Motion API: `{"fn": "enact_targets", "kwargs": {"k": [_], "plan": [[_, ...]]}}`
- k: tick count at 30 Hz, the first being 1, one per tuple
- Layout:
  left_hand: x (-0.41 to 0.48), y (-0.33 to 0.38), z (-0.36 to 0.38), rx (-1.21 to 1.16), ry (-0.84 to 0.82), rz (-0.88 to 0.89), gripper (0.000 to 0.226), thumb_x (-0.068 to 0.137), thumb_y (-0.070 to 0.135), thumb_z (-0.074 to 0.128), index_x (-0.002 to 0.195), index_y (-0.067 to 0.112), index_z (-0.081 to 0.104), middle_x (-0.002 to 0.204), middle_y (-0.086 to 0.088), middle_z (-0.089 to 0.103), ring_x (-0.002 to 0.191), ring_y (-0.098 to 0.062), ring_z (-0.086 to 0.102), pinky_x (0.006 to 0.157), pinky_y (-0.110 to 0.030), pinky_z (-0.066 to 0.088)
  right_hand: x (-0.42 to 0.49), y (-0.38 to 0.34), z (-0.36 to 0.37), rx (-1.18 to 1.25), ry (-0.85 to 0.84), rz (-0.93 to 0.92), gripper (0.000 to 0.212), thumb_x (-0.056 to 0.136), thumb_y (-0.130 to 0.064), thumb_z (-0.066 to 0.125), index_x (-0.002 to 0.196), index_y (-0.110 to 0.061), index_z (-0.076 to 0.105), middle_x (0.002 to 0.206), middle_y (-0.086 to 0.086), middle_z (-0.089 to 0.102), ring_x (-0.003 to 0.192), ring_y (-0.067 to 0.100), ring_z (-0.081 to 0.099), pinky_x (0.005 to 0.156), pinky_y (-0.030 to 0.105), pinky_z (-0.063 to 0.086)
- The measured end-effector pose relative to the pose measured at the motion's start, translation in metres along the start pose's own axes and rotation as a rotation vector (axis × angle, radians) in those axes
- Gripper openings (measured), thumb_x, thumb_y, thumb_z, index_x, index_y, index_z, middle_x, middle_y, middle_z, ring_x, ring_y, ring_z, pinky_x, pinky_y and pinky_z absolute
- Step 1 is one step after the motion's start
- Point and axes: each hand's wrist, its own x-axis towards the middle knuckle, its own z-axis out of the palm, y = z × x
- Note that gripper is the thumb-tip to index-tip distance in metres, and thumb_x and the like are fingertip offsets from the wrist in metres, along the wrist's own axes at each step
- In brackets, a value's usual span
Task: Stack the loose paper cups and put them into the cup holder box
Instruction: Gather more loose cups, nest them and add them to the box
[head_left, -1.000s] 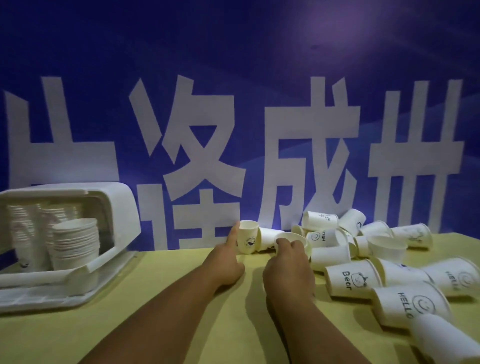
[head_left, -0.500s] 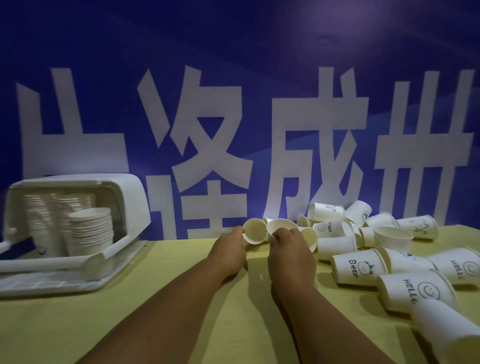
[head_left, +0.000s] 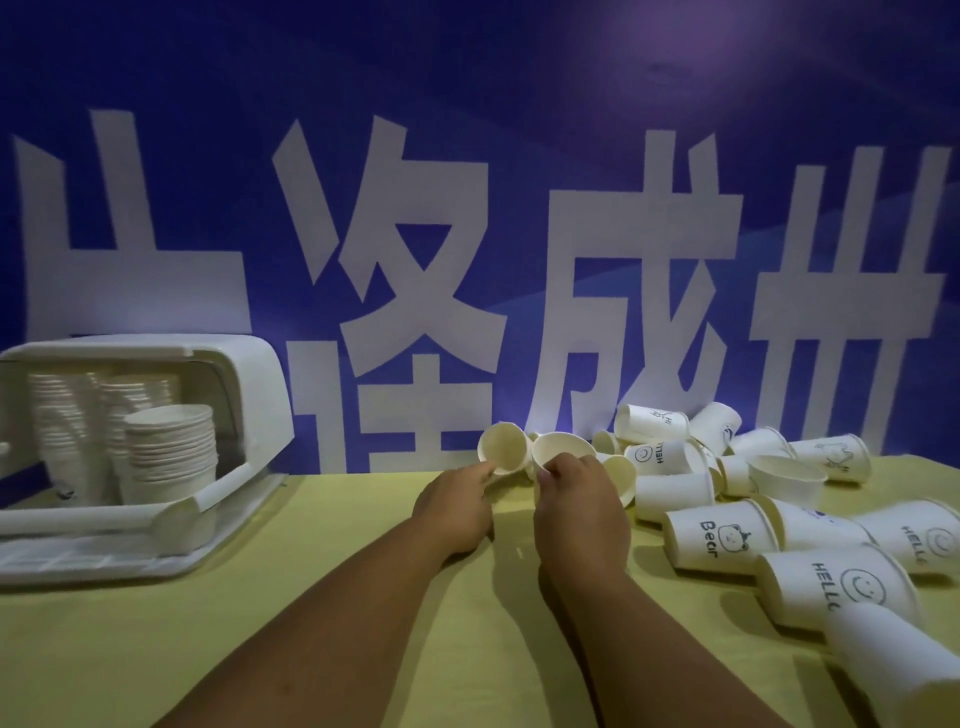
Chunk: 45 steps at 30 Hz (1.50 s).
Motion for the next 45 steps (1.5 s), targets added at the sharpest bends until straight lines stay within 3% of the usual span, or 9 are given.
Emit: {"fn": "enact_targets", "kwargs": {"k": [4, 8, 13, 18, 22, 27, 32, 42, 45], "plan": [[-0.013, -0.006, -0.022, -0.062, 0.21, -0.064, 0.042, 0.096, 0.027, 0.068, 0.137, 0.033, 0.058, 0.127, 0.006, 0.066, 0.105, -0.015, 0.062, 0.087, -0.026, 0.052, -0.002, -0.012, -0.007, 0.086, -0.022, 0.008, 0.017, 0.097, -0.034, 0.056, 0.095, -0.022, 0.068, 0.086, -0.008, 0.06, 0.076, 0.01, 0.055, 0.064, 0.03, 0.048], [-0.036, -0.023, -0.065, -0.018, 0.308, -0.041, 0.025, 0.096, 0.042, 0.066, 0.117, 0.03, 0.07, 0.109, 0.008, 0.07, 0.09, -0.012, 0.063, 0.081, -0.026, 0.055, -0.013, -0.034, -0.017, 0.208, -0.099, -0.042, 0.013, 0.094, -0.034, 0.063, 0.09, -0.023, 0.068, 0.077, -0.01, 0.063, 0.069, 0.004, 0.056, 0.062, 0.023, 0.042], [-0.069, -0.074, -0.127, -0.046, 0.468, 0.098, 0.019, 0.098, 0.038, 0.063, 0.101, 0.021, 0.073, 0.094, 0.005, 0.067, 0.081, -0.016, 0.06, 0.069, -0.032, 0.053, -0.028, -0.069, -0.019, 0.257, -0.139, -0.143, 0.013, 0.094, -0.033, 0.063, 0.097, -0.022, 0.069, 0.087, -0.01, 0.061, 0.078, 0.007, 0.055, 0.062, 0.017, 0.036], [-0.095, -0.127, -0.168, 0.007, 0.706, 0.186, 0.017, 0.096, 0.032, 0.064, 0.09, 0.019, 0.074, 0.076, 0.007, 0.063, 0.064, -0.017, 0.053, 0.053, -0.026, 0.041, -0.029, -0.126, -0.007, 0.358, -0.139, -0.188, 0.017, 0.094, -0.03, 0.064, 0.107, -0.02, 0.068, 0.105, -0.008, 0.056, 0.093, 0.011, 0.054, 0.066, 0.01, 0.033], [-0.109, -0.155, -0.192, 0.06, 0.835, 0.208, 0.019, 0.098, 0.029, 0.064, 0.093, 0.015, 0.077, 0.081, 0.003, 0.071, 0.066, -0.016, 0.06, 0.056, -0.019, 0.039, -0.026, -0.18, 0.01, 0.519, -0.116, -0.18, 0.017, 0.094, -0.027, 0.065, 0.109, -0.02, 0.067, 0.111, -0.008, 0.053, 0.097, 0.011, 0.055, 0.069, 0.009, 0.036], [-0.112, -0.173, -0.226, 0.064, 0.969, 0.109, 0.021, 0.096, 0.031, 0.064, 0.101, 0.015, 0.077, 0.088, 0.0, 0.075, 0.072, -0.009, 0.06, 0.058, -0.012, 0.039, -0.018, -0.239, 0.032, 0.71, -0.05, -0.113, 0.017, 0.095, -0.025, 0.064, 0.112, -0.021, 0.065, 0.116, -0.007, 0.052, 0.102, 0.014, 0.057, 0.083, 0.021, 0.05], [-0.109, -0.193, -0.232, 0.169, 0.971, 0.035, 0.015, 0.096, 0.028, 0.066, 0.099, 0.017, 0.077, 0.085, 0.001, 0.074, 0.068, -0.009, 0.056, 0.054, -0.012, 0.031, -0.018, -0.267, 0.054, 0.78, -0.108, -0.043, 0.019, 0.094, -0.026, 0.064, 0.113, -0.023, 0.067, 0.125, -0.002, 0.054, 0.109, 0.019, 0.058, 0.093, 0.036, 0.055], [-0.108, -0.189, -0.248, 0.445, 0.736, -0.155, 0.005, 0.099, 0.014, 0.059, 0.103, 0.017, 0.061, 0.1, -0.003, 0.052, 0.082, -0.023, 0.048, 0.069, -0.036, 0.044, -0.018, -0.257, 0.052, 0.687, -0.155, -0.177, 0.019, 0.095, -0.024, 0.064, 0.113, -0.022, 0.068, 0.129, -0.004, 0.052, 0.11, 0.015, 0.055, 0.082, 0.02, 0.04], [-0.109, -0.187, -0.254, 0.44, 0.71, -0.136, 0.026, 0.091, 0.004, 0.067, 0.113, 0.016, 0.063, 0.116, -0.006, 0.053, 0.09, -0.02, 0.043, 0.069, -0.035, 0.047, -0.018, -0.259, 0.05, 0.728, -0.153, -0.176, 0.019, 0.095, -0.023, 0.064, 0.113, -0.021, 0.068, 0.127, -0.004, 0.053, 0.108, 0.014, 0.054, 0.082, 0.02, 0.041]]}}
